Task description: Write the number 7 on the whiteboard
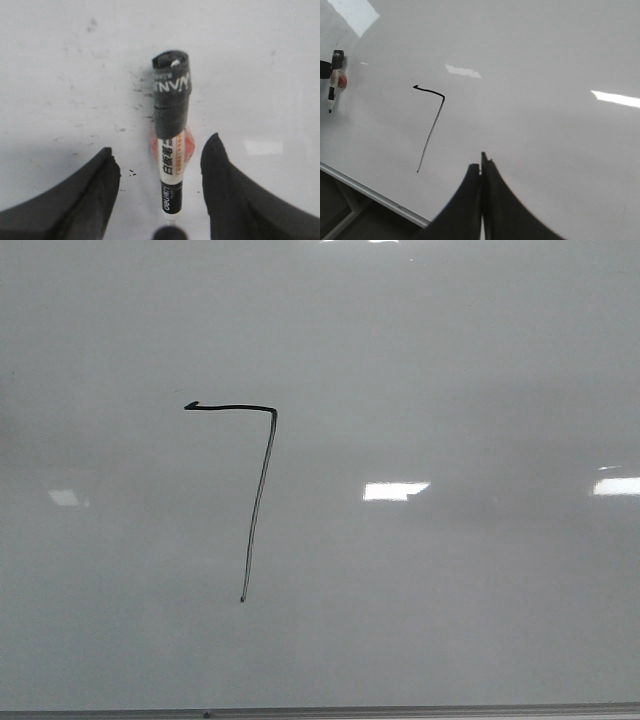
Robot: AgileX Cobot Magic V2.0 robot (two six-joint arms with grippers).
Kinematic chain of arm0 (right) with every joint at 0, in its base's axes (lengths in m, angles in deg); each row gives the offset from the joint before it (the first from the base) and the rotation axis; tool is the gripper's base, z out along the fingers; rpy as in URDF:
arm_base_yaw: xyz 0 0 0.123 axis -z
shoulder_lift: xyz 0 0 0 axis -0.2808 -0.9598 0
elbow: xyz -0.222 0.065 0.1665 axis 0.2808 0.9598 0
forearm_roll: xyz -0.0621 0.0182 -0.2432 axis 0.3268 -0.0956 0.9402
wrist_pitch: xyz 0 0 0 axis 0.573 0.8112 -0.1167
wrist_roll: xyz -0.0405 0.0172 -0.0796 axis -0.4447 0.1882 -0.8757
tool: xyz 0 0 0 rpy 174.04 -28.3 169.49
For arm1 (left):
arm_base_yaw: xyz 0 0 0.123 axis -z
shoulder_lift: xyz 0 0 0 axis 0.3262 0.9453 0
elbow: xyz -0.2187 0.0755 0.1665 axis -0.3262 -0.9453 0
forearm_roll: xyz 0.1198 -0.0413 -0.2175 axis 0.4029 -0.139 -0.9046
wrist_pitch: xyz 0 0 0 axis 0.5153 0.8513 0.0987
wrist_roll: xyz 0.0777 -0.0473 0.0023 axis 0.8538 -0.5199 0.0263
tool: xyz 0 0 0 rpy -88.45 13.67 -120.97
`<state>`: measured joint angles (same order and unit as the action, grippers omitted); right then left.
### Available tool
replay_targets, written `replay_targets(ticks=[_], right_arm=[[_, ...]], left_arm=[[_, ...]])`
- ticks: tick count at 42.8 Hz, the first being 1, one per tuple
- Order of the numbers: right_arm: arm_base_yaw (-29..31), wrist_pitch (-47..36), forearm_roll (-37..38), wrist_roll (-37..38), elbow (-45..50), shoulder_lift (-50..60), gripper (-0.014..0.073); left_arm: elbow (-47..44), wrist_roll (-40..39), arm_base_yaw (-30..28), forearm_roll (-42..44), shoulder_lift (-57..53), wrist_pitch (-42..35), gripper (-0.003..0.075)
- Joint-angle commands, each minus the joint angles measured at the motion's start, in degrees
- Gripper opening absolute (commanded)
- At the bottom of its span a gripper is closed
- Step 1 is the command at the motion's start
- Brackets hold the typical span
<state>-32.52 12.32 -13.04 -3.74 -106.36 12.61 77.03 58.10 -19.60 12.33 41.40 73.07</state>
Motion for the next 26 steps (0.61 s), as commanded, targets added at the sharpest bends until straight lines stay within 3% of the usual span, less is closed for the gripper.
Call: replay_targets(ticks=[1, 7, 17, 26], right_arm=[[0.37, -3.74, -1.06, 0.08, -1.54, -0.38, -0.0069], [0.37, -3.74, -1.06, 0.08, -1.54, -0.38, -0.0069], [0.37, -3.74, -1.06, 0.08, -1.54, -0.38, -0.0069], [0.37, -3.74, -1.06, 0.08, -1.54, -0.38, -0.0069]], left_arm=[[-0.49, -0.20, 1.91, 0.04, -8.19, -2.30, 0.0366], [-4.74, -0.20, 6.37, 0.04, -20.06, -2.30, 0.0295], [-10.81, -0.20, 12.72, 0.04, -37.33, -2.30, -0.0003], [-11.53, -0.20, 14.52, -0.42, -48.24, -2.29, -0.0020]])
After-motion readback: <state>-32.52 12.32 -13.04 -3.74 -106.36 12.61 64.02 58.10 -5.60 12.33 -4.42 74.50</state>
